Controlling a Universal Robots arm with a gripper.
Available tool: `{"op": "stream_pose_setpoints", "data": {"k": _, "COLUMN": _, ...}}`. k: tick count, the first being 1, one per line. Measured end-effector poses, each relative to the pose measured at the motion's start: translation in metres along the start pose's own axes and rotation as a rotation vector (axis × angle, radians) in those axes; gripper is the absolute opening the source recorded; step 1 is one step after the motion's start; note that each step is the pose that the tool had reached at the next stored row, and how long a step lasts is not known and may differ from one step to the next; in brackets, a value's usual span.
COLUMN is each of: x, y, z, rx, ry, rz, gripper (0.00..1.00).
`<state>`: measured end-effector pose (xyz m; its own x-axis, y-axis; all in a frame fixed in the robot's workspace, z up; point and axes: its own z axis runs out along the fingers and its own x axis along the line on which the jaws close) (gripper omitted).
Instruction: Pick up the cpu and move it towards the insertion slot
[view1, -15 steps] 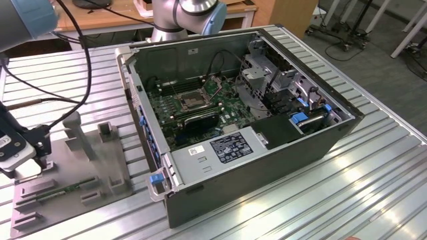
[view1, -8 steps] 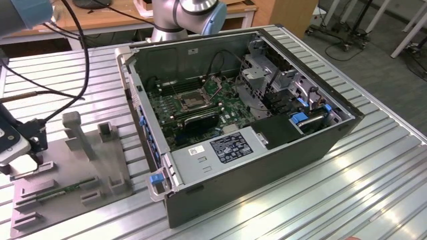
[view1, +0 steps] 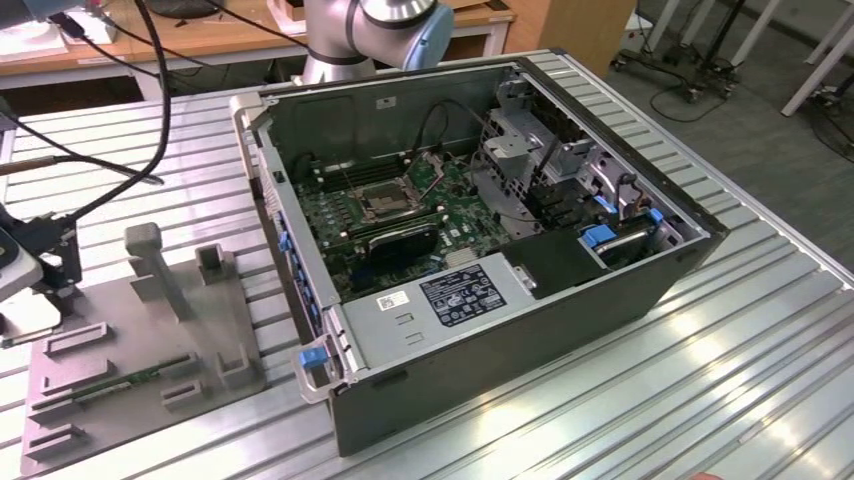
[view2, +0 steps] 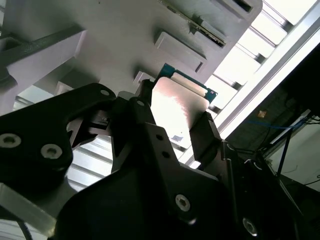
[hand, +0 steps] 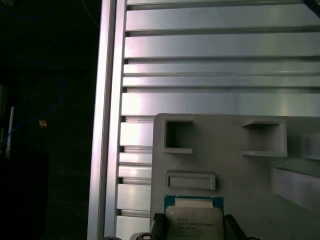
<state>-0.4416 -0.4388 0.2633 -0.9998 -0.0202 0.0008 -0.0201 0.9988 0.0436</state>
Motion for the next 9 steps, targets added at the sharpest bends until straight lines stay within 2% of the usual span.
{"op": "stream_pose_setpoints", "data": {"k": 3, "x": 0.0000, "y": 0.0002, "z": -0.0036, "rx": 0.0000, "ry": 0.0000, "rz": 0.000, "gripper": 0.54}}
{"op": "stream_pose_setpoints", "data": {"k": 9, "x": 0.0002, "y": 0.0002, "z": -0.0041, "rx": 0.0000, "ry": 0.0000, "rz": 0.000, "gripper": 0.54}}
